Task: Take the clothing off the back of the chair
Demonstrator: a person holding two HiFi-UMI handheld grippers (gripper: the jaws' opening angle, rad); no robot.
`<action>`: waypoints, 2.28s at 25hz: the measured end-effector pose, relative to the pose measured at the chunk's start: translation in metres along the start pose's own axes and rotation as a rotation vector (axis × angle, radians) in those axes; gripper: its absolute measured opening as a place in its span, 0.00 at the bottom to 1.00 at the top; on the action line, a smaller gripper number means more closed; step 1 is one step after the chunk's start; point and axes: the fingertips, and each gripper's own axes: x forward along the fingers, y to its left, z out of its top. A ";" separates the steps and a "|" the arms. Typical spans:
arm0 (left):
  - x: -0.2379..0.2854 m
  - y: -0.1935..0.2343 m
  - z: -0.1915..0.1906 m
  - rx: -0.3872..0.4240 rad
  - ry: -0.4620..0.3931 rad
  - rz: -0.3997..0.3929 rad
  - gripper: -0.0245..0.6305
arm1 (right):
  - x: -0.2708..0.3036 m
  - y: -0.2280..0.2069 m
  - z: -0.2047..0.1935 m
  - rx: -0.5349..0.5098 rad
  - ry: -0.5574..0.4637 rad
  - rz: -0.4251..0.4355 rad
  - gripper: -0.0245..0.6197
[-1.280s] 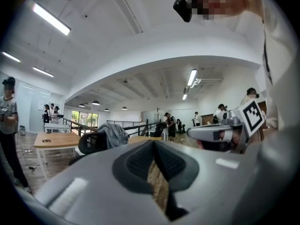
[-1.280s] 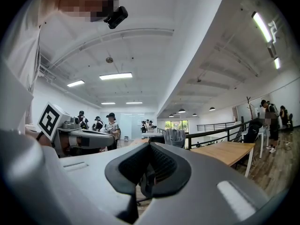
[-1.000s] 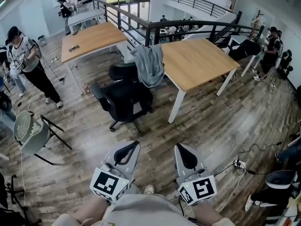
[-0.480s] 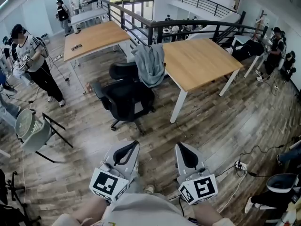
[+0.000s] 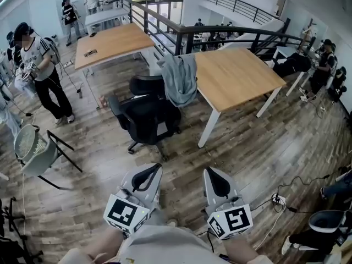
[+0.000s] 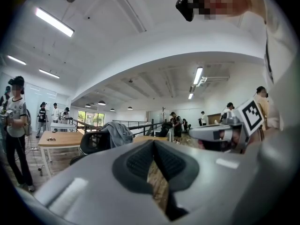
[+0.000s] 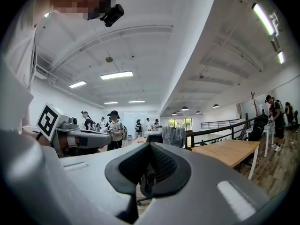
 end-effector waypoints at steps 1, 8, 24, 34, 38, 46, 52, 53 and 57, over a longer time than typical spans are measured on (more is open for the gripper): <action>0.003 0.004 -0.001 -0.001 0.001 0.001 0.04 | 0.005 -0.002 -0.001 0.000 0.003 0.001 0.04; 0.034 0.040 -0.005 0.001 0.011 -0.001 0.04 | 0.053 -0.013 -0.003 -0.002 0.017 0.009 0.04; 0.141 0.143 0.008 -0.025 0.009 -0.078 0.04 | 0.187 -0.061 0.009 0.000 0.033 -0.041 0.04; 0.185 0.197 0.022 -0.031 -0.042 -0.185 0.04 | 0.257 -0.080 0.022 -0.013 0.019 -0.118 0.04; 0.194 0.218 0.024 -0.019 -0.059 -0.220 0.04 | 0.278 -0.088 0.025 -0.010 0.011 -0.163 0.04; 0.211 0.247 0.020 -0.017 -0.062 -0.237 0.04 | 0.308 -0.088 0.028 -0.027 0.004 -0.184 0.04; 0.225 0.253 0.023 -0.013 -0.051 -0.237 0.04 | 0.315 -0.100 0.037 -0.019 -0.012 -0.195 0.04; 0.227 0.253 0.023 -0.014 -0.049 -0.237 0.04 | 0.315 -0.102 0.039 -0.018 -0.014 -0.196 0.04; 0.232 0.251 0.025 -0.011 -0.049 -0.224 0.04 | 0.314 -0.107 0.041 -0.016 -0.018 -0.189 0.04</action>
